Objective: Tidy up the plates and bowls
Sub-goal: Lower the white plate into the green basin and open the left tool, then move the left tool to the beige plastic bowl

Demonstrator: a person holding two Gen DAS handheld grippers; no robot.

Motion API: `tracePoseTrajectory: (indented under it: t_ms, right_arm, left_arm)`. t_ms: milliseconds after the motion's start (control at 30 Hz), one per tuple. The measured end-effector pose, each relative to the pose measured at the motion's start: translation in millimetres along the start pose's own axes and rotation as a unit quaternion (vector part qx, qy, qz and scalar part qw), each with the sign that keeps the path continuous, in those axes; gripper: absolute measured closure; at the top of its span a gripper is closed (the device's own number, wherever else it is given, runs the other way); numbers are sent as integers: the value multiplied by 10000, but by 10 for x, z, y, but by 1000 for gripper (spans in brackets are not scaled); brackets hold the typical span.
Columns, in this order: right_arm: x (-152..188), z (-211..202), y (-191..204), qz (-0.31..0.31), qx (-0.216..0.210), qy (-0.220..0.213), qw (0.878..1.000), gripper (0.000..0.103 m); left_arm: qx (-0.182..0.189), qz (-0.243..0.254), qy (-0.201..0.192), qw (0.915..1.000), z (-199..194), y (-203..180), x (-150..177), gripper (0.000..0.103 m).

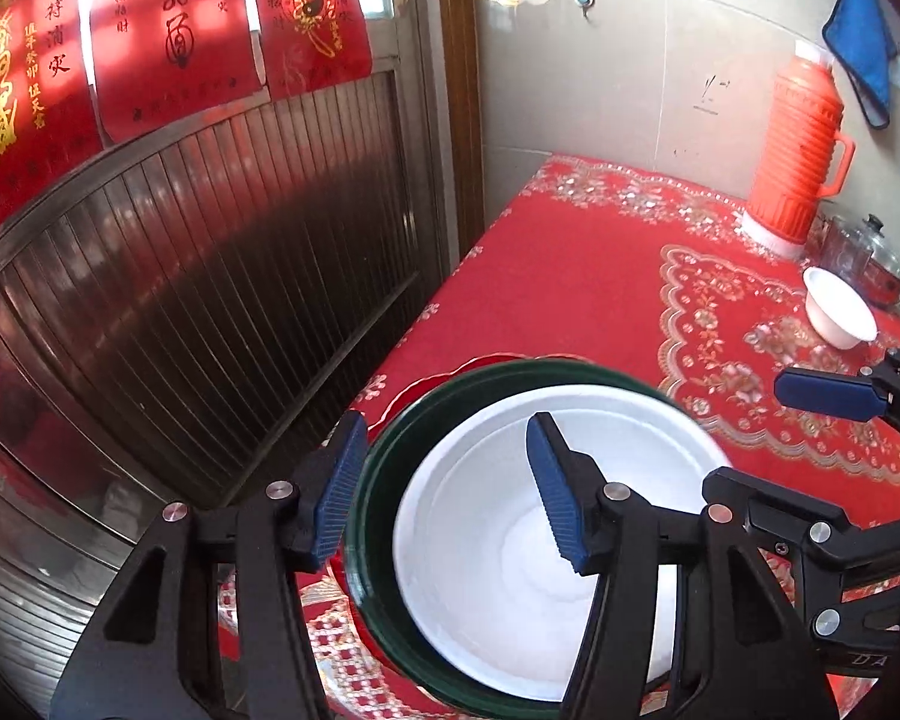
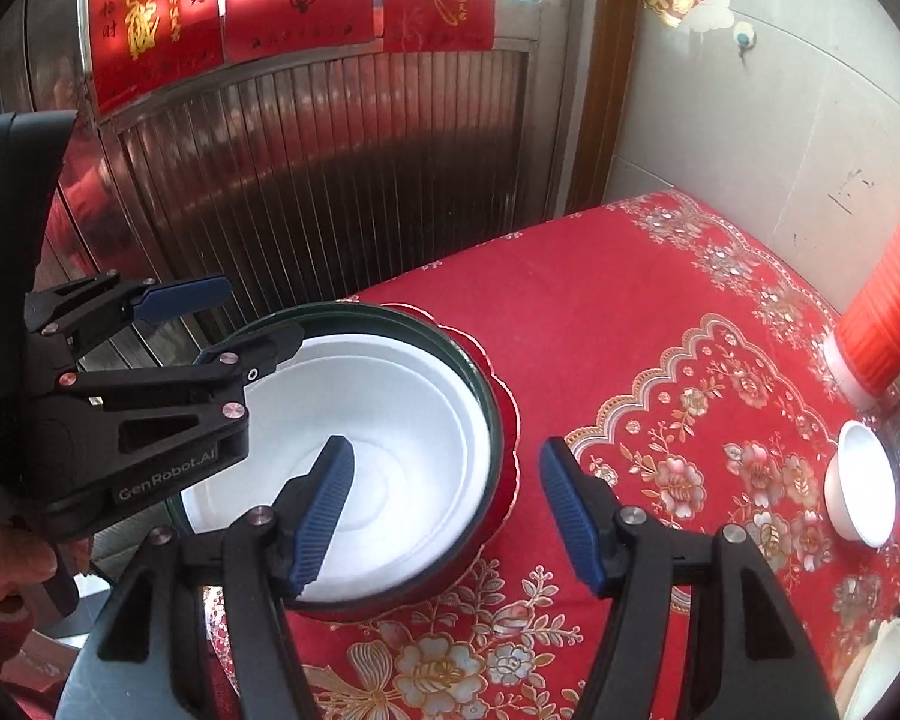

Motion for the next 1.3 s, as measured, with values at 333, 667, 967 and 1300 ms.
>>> tracePoseTrajectory:
  t_ms: [333,667,967,1300]
  right_arm:
    - [259,-477,-549,811,591,-540,9935,23]
    - [658,-821,-1088,1424,1005,-582,9830,22]
    - [1102,-1177,-1572,1915,1470,-504,9691,22]
    - [1516,-1561,-2098,2367,1825,-481,9531,22]
  left_arm:
    - [475,123,-473,9977,-240,-658,-117,38]
    - [1085,473,-439,9920,-276,-1454,-149,38]
    - [1572,848,-281,9835,-303,-2199,-100,38]
    - [1951,1307,-266,9717,-425,-2997,-64,38]
Point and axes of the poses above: each gripper's, at about its wrist camera, not at the fingertips, and z roughly the way its jaws point, y to its left, x to its underside, the point moved 9 cm from there along z, roughly the way its jaws point, and after that the axes turned 4 degrees about -x, right-handed, at the moved point
